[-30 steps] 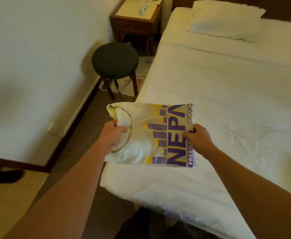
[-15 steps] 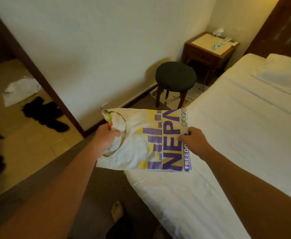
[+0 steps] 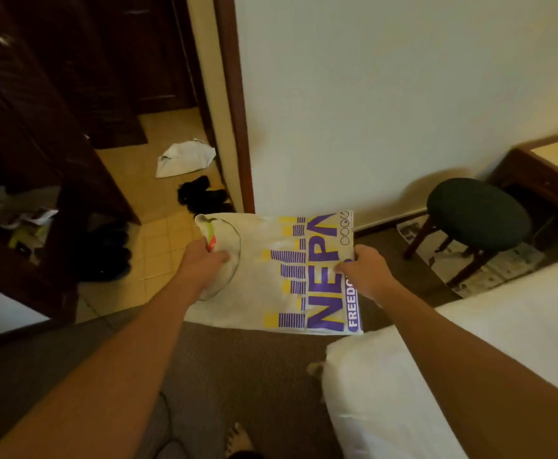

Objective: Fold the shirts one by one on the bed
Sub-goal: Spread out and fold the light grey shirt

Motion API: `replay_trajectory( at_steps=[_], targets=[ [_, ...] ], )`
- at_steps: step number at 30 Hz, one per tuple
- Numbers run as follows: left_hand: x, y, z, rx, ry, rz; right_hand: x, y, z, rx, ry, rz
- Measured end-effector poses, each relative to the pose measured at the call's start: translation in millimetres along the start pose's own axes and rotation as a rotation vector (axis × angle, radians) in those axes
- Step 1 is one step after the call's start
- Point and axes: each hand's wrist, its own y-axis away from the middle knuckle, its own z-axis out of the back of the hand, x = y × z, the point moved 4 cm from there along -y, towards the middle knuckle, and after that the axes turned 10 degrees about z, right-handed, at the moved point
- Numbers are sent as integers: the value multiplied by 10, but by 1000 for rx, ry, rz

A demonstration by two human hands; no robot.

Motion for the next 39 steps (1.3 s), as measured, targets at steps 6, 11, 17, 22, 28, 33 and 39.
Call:
replay_trajectory(
  at_steps=[6,11,17,22,28,33,39],
  targets=[
    [14,-586,920,-97,18,76,765,-667,-814,93,20,76],
    [12,-994,1586,-145,42,113,1378,-1149,-1391,174,49,131],
    [-29,-1491,2097,-223,115,163,1920,-1771,-1769,221,55,192],
    [-229,-2052,2279,-254,117,187,2184,-2486,-2006,301,32,227],
    [-492,-2701,2334,-320,171,246,2509,-3386,-2198,426,60,276],
    [-758,-3147,2369,-346,249,244,2854,-4045,-2300,473,114,355],
    [-1007,-3758,2664,-372,312,241,3278,-4727,-2593,480,111,378]
  ],
)
